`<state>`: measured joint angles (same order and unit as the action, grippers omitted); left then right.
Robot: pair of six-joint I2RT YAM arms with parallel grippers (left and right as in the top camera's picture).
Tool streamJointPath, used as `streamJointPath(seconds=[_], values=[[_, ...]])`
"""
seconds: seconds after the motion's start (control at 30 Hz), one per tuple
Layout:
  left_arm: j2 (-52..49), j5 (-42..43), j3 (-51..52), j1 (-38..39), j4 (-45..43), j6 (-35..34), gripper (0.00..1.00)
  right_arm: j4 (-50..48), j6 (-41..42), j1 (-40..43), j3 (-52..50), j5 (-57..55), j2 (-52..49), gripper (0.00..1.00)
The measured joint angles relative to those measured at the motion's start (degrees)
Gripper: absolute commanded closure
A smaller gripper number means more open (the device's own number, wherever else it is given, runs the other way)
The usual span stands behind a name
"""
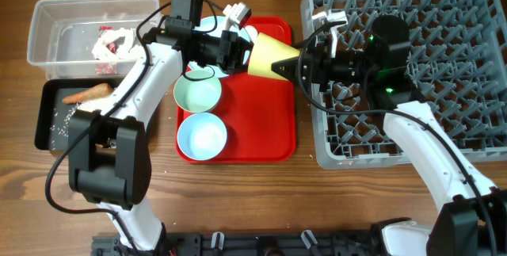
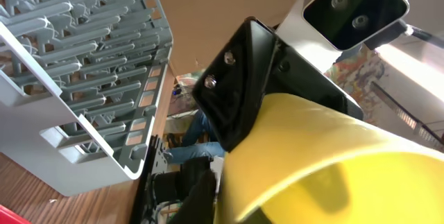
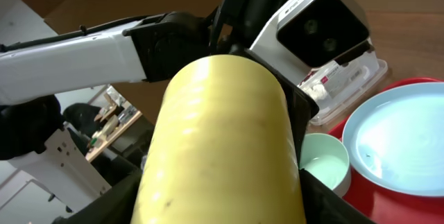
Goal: Sort waste into correct bins and load items into the dishwasher rack
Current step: 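Place the yellow cup upside down into the rack with the right gripper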
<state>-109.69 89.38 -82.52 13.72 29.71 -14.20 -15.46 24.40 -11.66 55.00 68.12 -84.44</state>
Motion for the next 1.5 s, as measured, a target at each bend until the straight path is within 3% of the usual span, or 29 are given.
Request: streamJointPath(seconds=[0.17,0.47,0.73,0.9,1.07,1.17,1.27,1.5], values=[[0.0,0.0,0.0,0.0,0.0,-0.2,0.67,0.0,0.0,-0.8,0.0,0.4,0.0,0.57],[0.0,-0.2,0.0,0.0,0.0,-0.1,0.63,0.3,0.0,4.4,0.0,2.8,0.0,0.59],[0.0,-3.0,0.0,0.0,0.0,-0.1,0.58,17.6,-4.5,17.8,0.2,4.7,0.0,0.6],[0.0,-17.5,-0.1,0.0,4.0,-0.1,0.56,29.9,-6.6,22.0,0.5,-2.8,3.3,0.54],[0.0,-42.7,-0.1,0.0,12.4,-0.1,0.55,58.9,-12.0,21.7,9.0,-24.6,14.7,0.53],[0.0,-52.7,-0.1,0.0,14.2,-0.1,0.55,71.8,-13.5,20.3,16.9,-36.0,16.5,0.52],[0.0,-60.4,-0.1,0.0,14.8,-0.1,0.55,81.7,-14.2,17.0,21.7,-44.2,16.5,0.52],[0.0,-65.2,-0.1,0.0,14.9,-0.1,0.54,92.8,-12.9,8.7,22.4,-53.1,9.0,0.51]])
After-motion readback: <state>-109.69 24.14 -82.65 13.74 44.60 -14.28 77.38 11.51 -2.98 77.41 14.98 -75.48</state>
